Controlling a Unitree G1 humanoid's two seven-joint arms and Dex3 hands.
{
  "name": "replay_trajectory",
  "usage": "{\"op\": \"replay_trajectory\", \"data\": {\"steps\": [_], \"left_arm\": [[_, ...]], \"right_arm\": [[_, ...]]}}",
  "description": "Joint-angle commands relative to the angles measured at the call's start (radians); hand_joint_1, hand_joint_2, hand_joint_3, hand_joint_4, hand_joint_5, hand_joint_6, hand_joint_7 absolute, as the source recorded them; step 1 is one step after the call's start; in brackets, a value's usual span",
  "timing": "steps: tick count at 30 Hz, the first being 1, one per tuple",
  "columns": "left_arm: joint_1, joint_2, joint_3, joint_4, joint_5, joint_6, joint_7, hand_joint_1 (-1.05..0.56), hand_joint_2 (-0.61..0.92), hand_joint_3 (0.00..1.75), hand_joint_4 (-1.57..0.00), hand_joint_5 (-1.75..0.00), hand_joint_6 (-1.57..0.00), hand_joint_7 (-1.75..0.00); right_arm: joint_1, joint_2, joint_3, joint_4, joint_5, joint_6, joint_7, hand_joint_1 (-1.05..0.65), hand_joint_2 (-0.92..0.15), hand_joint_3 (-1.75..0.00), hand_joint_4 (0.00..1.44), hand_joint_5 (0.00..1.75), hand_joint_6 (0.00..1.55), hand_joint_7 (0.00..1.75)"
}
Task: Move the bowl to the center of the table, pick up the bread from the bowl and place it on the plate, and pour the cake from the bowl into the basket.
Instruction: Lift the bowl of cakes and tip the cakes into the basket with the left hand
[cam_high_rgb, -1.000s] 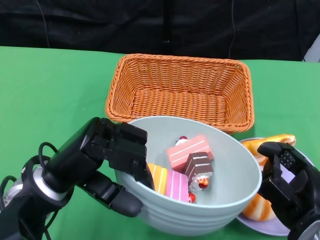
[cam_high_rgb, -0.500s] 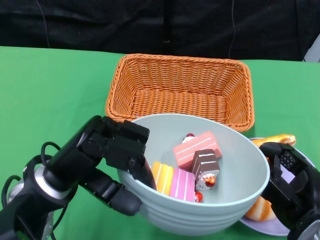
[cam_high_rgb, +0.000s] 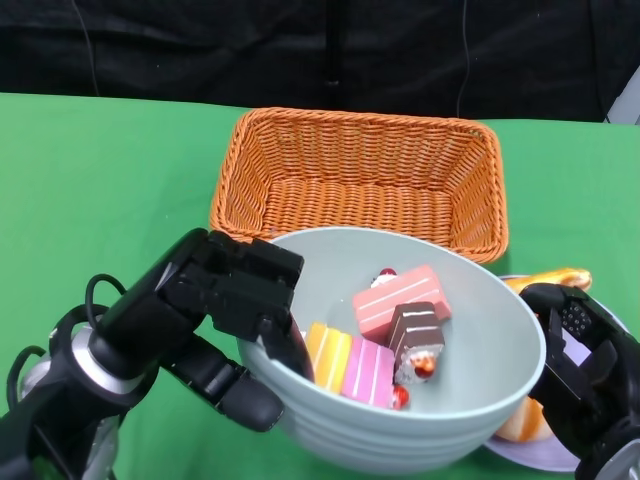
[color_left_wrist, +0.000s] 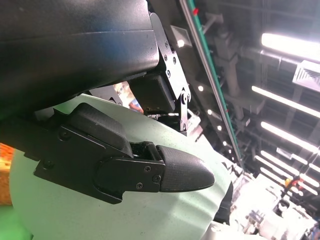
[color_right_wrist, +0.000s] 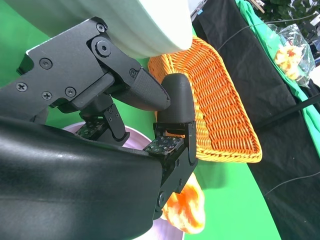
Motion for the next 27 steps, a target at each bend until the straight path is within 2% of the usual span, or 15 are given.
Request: {"op": "replay_trajectory", "data": {"steps": [1, 5, 12, 27], "left_arm": [[-0.053, -0.056, 0.019, 0.07, -0.021, -0.075, 0.0, -0.67, 0.92, 0.4, -0.94, -1.74, -0.99, -1.04], [-0.035, -0.072, -0.015, 0.058, -0.126, -0.039, -0.042, -0.62, 0.92, 0.46, -0.93, -1.75, -0.97, -1.04], [-0.034, -0.085, -0.002, 0.055, -0.178, -0.028, -0.111, -0.61, 0.92, 0.47, -0.93, -1.75, -0.98, -1.03], [-0.033, -0.093, 0.042, 0.055, -0.153, -0.036, -0.158, -0.65, 0.92, 0.46, -0.92, -1.75, -0.99, -1.0]], "right_arm": [[-0.013, 0.007, -0.012, -0.006, 0.013, 0.008, -0.014, -0.09, -0.66, -1.19, 0.82, 1.75, 0.61, 1.72], [-0.013, 0.009, -0.009, -0.01, 0.01, 0.01, -0.02, -0.08, -0.66, -1.19, 0.82, 1.75, 0.61, 1.73], [-0.013, 0.008, -0.008, -0.01, 0.012, 0.009, -0.021, -0.08, -0.66, -1.19, 0.82, 1.75, 0.6, 1.73], [-0.019, 0.004, -0.014, -0.002, 0.008, 0.011, -0.021, -0.09, -0.67, -1.17, 0.82, 1.75, 0.6, 1.74]]}}
